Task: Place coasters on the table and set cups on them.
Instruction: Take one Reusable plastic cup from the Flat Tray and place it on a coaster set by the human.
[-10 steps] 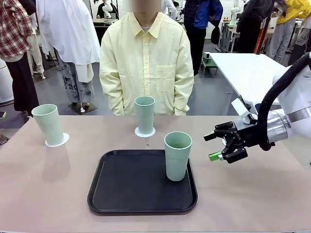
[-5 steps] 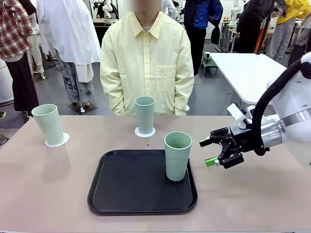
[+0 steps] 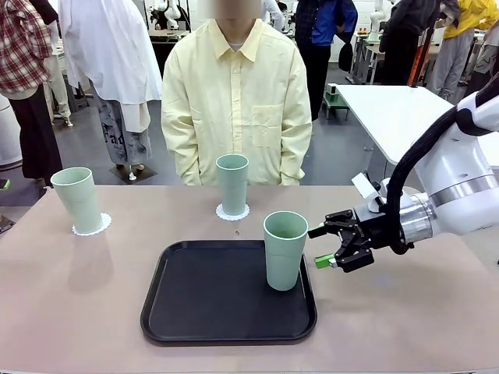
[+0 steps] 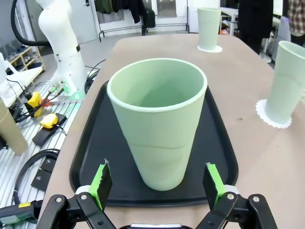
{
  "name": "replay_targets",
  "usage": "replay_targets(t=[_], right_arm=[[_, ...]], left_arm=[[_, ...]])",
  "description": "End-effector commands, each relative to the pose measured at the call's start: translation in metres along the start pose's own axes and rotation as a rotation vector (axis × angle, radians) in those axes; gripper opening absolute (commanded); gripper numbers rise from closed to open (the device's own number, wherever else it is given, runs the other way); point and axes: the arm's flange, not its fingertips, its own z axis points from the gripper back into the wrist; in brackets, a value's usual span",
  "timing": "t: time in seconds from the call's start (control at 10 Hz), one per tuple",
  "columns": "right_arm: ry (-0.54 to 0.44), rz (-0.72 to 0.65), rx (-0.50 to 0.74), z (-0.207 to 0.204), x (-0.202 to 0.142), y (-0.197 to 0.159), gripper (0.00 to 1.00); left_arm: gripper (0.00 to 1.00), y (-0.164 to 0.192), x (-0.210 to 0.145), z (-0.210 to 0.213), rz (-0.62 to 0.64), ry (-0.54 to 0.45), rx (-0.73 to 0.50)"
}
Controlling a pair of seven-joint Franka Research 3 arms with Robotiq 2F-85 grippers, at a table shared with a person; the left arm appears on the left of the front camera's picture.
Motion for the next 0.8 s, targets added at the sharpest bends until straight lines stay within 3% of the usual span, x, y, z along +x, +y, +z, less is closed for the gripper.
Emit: replay_targets(t=[0.0,0.7], right_arm=[[-0.005,0.042,-0.022,-0.018,-0.008,-0.005,1.00],[0.018,0.049,-0.003,-0.042,-0.014,-0.009,1.00]], left_arm=[[1.00,-0.002,-0.001,0.001,0.004,-0.005,0.000],[1.00,-0.002,-0.001,0.001,0.004,-0.005,0.000]])
